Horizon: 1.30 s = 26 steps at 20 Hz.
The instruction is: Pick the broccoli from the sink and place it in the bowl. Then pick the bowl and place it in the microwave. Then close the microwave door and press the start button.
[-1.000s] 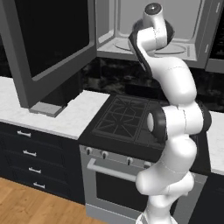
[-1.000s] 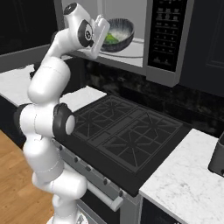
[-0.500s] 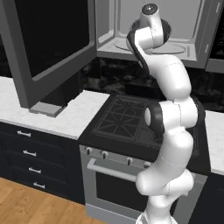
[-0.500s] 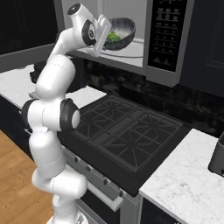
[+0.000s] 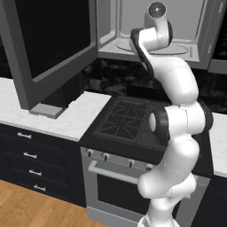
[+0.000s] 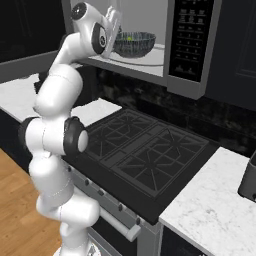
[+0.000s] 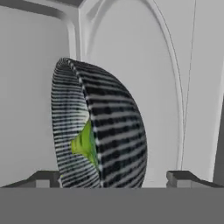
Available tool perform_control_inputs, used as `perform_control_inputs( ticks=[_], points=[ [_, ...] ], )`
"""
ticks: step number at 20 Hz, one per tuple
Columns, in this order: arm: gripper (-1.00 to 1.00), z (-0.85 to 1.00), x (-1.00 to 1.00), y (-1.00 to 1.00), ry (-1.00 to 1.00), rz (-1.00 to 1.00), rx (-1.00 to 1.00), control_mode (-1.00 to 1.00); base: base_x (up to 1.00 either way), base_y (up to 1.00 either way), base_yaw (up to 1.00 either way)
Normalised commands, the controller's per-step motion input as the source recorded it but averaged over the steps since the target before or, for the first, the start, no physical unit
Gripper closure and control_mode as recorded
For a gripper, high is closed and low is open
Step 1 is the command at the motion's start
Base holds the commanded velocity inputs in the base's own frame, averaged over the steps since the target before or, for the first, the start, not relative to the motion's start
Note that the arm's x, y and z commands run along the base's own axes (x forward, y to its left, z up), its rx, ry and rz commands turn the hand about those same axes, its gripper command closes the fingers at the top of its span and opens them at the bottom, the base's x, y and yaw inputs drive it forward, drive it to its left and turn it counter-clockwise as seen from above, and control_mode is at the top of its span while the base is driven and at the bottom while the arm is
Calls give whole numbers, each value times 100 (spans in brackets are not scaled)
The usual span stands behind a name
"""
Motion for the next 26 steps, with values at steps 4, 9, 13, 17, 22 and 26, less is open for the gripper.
perform_control_inputs(
  ticks=[4, 9, 13, 17, 22, 26],
  points=[
    [-100, -20, -55, 2, -35, 16, 4, -100, 0, 0, 0],
    [-100, -4, -98, 12, -21, 11, 3, -100, 0, 0, 0],
    [-100, 16, -100, 13, -21, 14, 2, -100, 0, 0, 0],
    [-100, 18, -100, 19, -9, 12, 0, -100, 0, 0, 0],
    [-100, 12, -100, 26, -2, 10, 0, -100, 0, 0, 0],
    [-100, 1, -97, 40, 0, 4, 0, -100, 0, 0, 0]
  ],
)
